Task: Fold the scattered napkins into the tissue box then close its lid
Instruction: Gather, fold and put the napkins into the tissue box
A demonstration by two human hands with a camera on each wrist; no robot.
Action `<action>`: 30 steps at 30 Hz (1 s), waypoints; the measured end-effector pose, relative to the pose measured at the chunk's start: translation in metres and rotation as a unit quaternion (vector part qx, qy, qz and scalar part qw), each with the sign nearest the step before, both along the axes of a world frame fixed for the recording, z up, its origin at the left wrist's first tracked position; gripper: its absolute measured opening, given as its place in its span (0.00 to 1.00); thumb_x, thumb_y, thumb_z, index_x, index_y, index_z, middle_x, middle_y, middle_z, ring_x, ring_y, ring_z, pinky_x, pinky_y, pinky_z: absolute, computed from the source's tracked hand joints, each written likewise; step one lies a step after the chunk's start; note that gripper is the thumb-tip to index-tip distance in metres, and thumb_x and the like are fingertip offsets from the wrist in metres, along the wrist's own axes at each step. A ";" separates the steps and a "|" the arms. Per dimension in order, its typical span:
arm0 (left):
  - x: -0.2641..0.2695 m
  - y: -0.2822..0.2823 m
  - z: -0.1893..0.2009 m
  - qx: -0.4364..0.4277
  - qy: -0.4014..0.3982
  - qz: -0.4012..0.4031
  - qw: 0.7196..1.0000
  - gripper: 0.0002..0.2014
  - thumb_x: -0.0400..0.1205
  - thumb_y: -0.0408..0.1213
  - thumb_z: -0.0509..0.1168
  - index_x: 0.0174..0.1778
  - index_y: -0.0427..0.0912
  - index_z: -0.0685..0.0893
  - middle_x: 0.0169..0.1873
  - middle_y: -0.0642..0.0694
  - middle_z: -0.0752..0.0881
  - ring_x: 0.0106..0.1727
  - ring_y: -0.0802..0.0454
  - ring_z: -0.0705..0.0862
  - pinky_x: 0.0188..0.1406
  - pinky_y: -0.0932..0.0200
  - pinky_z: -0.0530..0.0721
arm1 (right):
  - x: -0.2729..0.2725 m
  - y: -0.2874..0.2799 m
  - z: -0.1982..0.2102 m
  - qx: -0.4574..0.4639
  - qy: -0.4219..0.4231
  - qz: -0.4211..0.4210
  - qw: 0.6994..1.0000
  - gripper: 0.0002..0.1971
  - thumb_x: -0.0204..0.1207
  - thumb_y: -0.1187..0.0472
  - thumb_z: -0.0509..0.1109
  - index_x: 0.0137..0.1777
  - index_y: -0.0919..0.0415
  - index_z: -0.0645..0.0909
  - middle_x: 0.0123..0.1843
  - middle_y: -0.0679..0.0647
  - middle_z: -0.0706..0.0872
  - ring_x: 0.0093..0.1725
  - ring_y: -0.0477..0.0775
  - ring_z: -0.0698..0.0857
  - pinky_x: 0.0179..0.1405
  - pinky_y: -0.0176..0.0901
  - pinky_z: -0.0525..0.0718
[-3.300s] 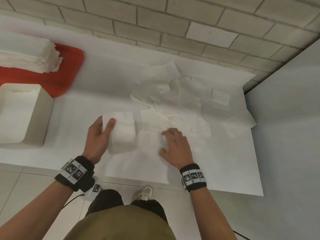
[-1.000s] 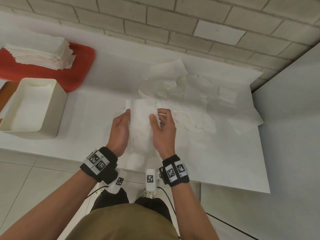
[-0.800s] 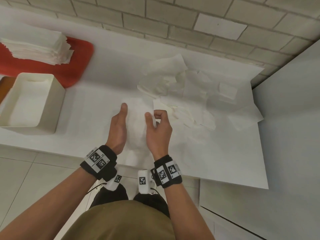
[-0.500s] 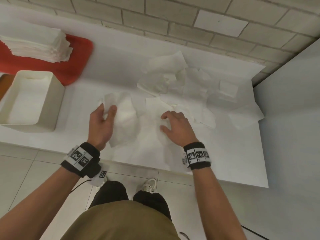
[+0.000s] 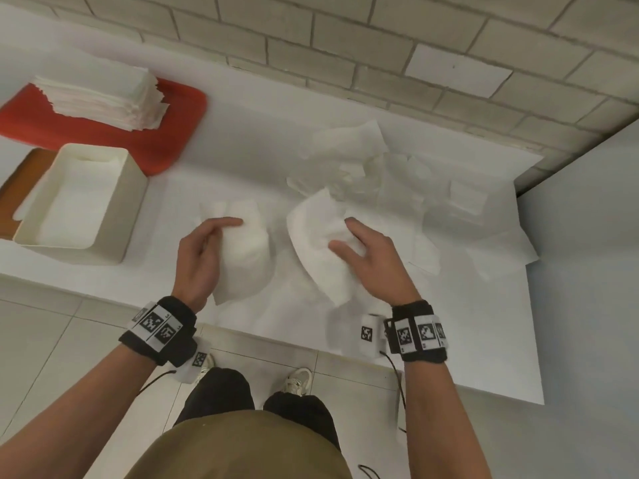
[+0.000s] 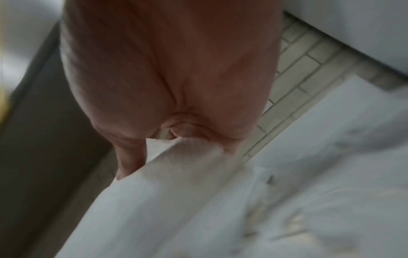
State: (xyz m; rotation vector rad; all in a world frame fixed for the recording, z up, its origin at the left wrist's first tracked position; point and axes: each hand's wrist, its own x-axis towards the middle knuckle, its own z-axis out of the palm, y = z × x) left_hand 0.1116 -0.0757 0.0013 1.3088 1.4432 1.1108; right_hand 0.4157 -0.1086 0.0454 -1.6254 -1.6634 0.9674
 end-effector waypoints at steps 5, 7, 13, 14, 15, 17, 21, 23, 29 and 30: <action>0.026 -0.006 0.024 -0.081 -0.163 -0.005 0.983 0.25 0.92 0.60 0.56 0.60 0.50 0.95 0.64 0.46 0.93 0.72 0.38 0.87 0.82 0.24 0.74 | -0.057 -0.011 0.047 0.030 0.224 -0.056 0.972 0.19 0.91 0.62 0.73 0.79 0.53 0.78 0.65 0.49 0.94 0.61 0.53 0.94 0.54 0.52 0.94; 0.034 -0.007 0.036 -0.104 -0.262 -0.030 0.959 0.39 0.84 0.74 0.60 0.70 0.42 0.90 0.68 0.35 0.91 0.72 0.31 0.87 0.79 0.28 0.79 | -0.080 -0.011 0.029 0.010 0.203 -0.079 0.976 0.22 0.91 0.58 0.73 0.82 0.47 0.75 0.64 0.48 0.94 0.59 0.49 0.95 0.53 0.55 0.94; 0.034 0.001 0.058 -0.068 -0.165 0.021 0.984 0.12 0.92 0.46 0.68 0.62 0.42 0.91 0.56 0.45 0.96 0.58 0.42 0.95 0.64 0.28 0.91 | -0.119 -0.016 0.005 0.003 0.073 -0.042 0.996 0.26 0.94 0.52 0.67 0.89 0.46 0.66 0.67 0.42 0.85 0.59 0.33 0.86 0.55 0.27 0.82; 0.028 0.002 0.059 -0.067 -0.167 0.022 0.984 0.11 0.92 0.45 0.68 0.62 0.42 0.91 0.56 0.45 0.96 0.58 0.43 0.95 0.64 0.29 0.91 | -0.123 -0.016 0.004 0.022 0.048 -0.070 0.996 0.29 0.93 0.48 0.66 0.91 0.44 0.63 0.71 0.44 0.80 0.65 0.34 0.81 0.64 0.31 0.80; 0.023 0.003 0.061 -0.065 -0.169 0.019 0.983 0.12 0.92 0.44 0.69 0.63 0.42 0.91 0.56 0.45 0.96 0.58 0.43 0.95 0.64 0.31 0.91 | -0.129 -0.015 0.003 0.037 0.031 -0.100 0.994 0.32 0.92 0.44 0.65 0.92 0.41 0.59 0.76 0.45 0.74 0.72 0.37 0.76 0.73 0.38 0.78; 0.011 0.003 0.066 -0.059 -0.168 -0.003 0.984 0.12 0.90 0.43 0.71 0.66 0.41 0.90 0.58 0.46 0.96 0.60 0.44 0.95 0.65 0.33 0.91 | -0.148 -0.011 0.003 0.039 0.056 -0.105 0.992 0.34 0.91 0.43 0.64 0.93 0.39 0.55 0.81 0.44 0.69 0.81 0.42 0.70 0.83 0.53 0.74; -0.028 0.009 0.078 -0.023 -0.138 -0.069 0.988 0.14 0.90 0.38 0.72 0.72 0.44 0.87 0.63 0.47 0.94 0.65 0.46 0.93 0.69 0.33 0.89 | -0.211 -0.002 0.012 0.019 0.181 -0.071 0.981 0.32 0.91 0.55 0.67 0.90 0.44 0.56 0.77 0.45 0.83 0.73 0.42 0.86 0.73 0.52 0.87; -0.060 0.021 0.085 0.037 -0.112 -0.076 0.990 0.16 0.91 0.35 0.70 0.75 0.49 0.84 0.69 0.52 0.90 0.70 0.50 0.89 0.72 0.37 0.88 | -0.244 -0.001 0.018 0.032 0.250 -0.117 0.961 0.41 0.89 0.62 0.72 0.89 0.36 0.51 0.78 0.47 0.83 0.72 0.45 0.88 0.74 0.52 0.87; -0.191 0.088 0.107 0.140 -0.028 -0.061 0.988 0.30 0.95 0.35 0.62 0.92 0.60 0.63 0.88 0.54 0.70 0.82 0.55 0.78 0.75 0.53 0.84 | -0.342 0.016 0.025 0.018 0.240 -0.105 0.965 0.19 0.88 0.67 0.75 0.72 0.49 0.77 0.62 0.40 0.91 0.60 0.42 0.91 0.63 0.35 0.86; -0.211 0.101 0.109 0.144 -0.004 -0.065 0.987 0.31 0.95 0.35 0.61 0.92 0.60 0.61 0.89 0.57 0.68 0.83 0.60 0.76 0.77 0.57 0.82 | -0.360 0.026 0.025 0.028 0.205 -0.096 0.974 0.12 0.88 0.66 0.74 0.67 0.52 0.82 0.60 0.39 0.91 0.58 0.38 0.89 0.61 0.28 0.82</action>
